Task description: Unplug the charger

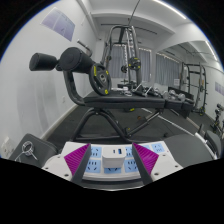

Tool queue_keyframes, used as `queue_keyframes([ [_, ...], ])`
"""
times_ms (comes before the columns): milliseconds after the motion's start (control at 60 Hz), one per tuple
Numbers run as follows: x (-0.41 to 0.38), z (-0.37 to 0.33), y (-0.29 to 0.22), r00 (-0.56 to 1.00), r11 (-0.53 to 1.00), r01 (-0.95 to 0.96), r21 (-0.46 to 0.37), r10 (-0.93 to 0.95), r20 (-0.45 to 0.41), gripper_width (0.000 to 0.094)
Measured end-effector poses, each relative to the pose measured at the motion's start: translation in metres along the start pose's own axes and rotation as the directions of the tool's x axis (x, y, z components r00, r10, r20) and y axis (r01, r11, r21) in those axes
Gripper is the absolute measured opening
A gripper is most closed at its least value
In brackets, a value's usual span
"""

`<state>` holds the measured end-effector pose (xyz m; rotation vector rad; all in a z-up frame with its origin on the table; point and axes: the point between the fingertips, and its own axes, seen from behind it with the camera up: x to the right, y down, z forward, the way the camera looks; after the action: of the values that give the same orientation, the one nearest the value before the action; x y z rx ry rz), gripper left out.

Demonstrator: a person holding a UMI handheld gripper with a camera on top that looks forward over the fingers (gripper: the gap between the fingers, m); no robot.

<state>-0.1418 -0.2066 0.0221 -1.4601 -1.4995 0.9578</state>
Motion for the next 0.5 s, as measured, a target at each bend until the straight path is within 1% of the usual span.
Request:
queue_keyframes([
  [33,0.001,0.002,0.004,1.000,1.000,-0.001,-0.008,0.001,-0.003,0.0847],
  [83,-0.002,0.002,-0.001,1.000,1.000,-0.012,0.006,0.012,0.008,0.0823],
  [133,-0.005,0.004,0.004,1.000,1.000,-0.007,-0.018,0.007,0.026,0.0405],
  [150,0.002,0.004,-0.001,1.000,1.000,0.003,0.000,-0.003,0.000,0.0265],
  [167,-0.002,0.003,-0.004,1.000,1.000,-0.014,0.008,0.014,0.014,0.0236],
  [183,0.000,0.004,-0.005,1.000,1.000,-0.008,0.014,0.008,0.007,0.0209],
  [250,-0.001,-0.006,-0.026,1.000,0.998,0.009,0.066,-0.010,0.019,0.0198],
  [317,0.012,-0.031,-0.070,0.999,0.987,-0.031,0.159,0.027,0.030,0.0195],
  [350,0.025,-0.039,-0.095,0.998,0.981,-0.057,0.186,0.053,0.025,0.0196],
  [450,0.080,-0.062,-0.136,0.995,0.975,-0.104,0.197,0.104,0.014,0.0195],
  [500,0.114,-0.066,-0.149,0.996,0.980,-0.083,0.182,0.090,-0.026,0.0195],
])
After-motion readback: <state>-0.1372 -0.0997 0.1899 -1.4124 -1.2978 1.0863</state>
